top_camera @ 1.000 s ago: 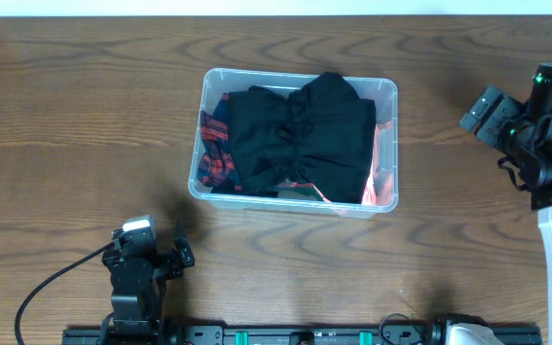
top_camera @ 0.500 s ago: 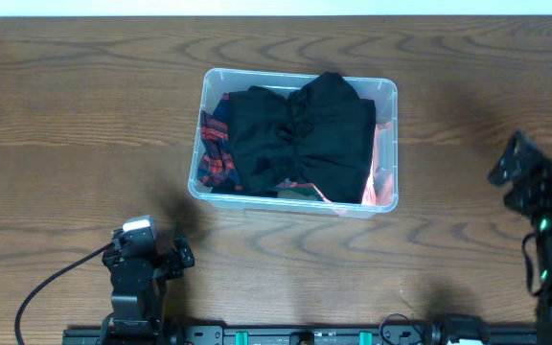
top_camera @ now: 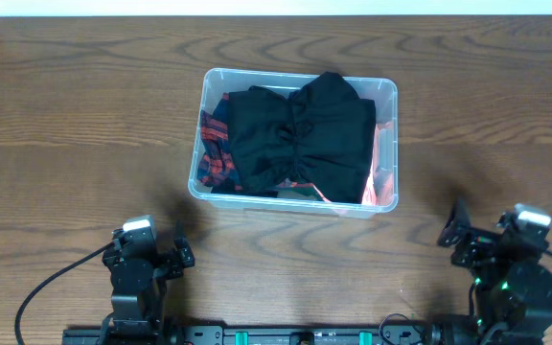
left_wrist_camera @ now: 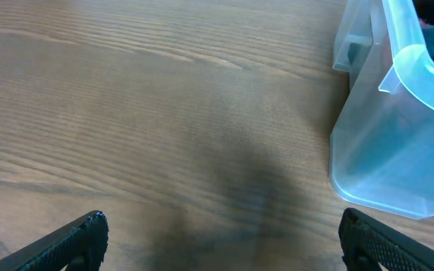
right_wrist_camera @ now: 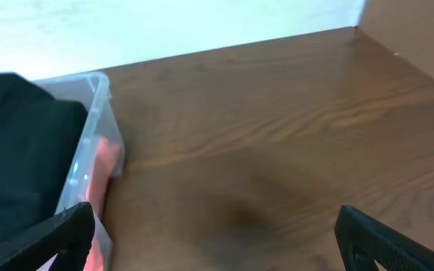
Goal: Pack container
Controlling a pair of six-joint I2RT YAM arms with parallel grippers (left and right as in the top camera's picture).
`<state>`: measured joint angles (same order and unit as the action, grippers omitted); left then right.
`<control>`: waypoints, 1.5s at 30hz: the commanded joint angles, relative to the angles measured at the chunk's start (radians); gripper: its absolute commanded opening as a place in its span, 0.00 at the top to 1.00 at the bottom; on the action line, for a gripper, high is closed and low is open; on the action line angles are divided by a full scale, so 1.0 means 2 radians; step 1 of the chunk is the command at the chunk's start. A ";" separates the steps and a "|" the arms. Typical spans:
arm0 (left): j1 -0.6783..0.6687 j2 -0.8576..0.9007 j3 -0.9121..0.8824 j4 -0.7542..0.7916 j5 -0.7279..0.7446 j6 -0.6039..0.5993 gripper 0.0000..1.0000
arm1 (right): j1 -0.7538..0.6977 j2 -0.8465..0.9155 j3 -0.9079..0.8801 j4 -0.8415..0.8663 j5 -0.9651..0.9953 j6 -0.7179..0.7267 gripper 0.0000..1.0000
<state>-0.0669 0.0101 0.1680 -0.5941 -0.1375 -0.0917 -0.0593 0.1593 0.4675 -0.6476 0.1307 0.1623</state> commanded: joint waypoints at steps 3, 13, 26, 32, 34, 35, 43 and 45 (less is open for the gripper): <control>0.002 -0.003 -0.006 0.001 -0.002 0.006 0.02 | 0.004 -0.055 -0.045 0.007 -0.008 -0.012 0.01; 0.002 -0.003 -0.006 0.001 -0.002 0.006 0.02 | 0.004 -0.077 -0.105 0.008 -0.016 -0.010 0.01; 0.002 -0.003 -0.006 0.001 -0.002 0.006 0.02 | 0.004 -0.077 -0.156 -0.001 -0.043 -0.011 0.01; 0.002 -0.003 -0.006 0.001 -0.002 0.006 0.02 | 0.004 -0.077 -0.156 0.000 -0.043 -0.011 0.01; 0.002 -0.003 -0.006 0.001 -0.002 0.006 0.02 | 0.004 -0.077 -0.156 0.000 -0.043 -0.011 0.01; 0.002 -0.003 -0.006 0.001 -0.002 0.006 0.02 | 0.004 -0.077 -0.156 0.000 -0.043 -0.011 0.01; 0.002 -0.003 -0.006 0.001 -0.002 0.006 0.02 | 0.004 -0.077 -0.156 0.000 -0.043 -0.011 0.01; 0.002 -0.003 -0.006 0.001 -0.002 0.006 0.02 | 0.004 -0.077 -0.156 0.000 -0.043 -0.011 0.01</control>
<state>-0.0669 0.0101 0.1680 -0.5941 -0.1375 -0.0917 -0.0593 0.0143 0.1577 -0.6498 0.0513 0.1513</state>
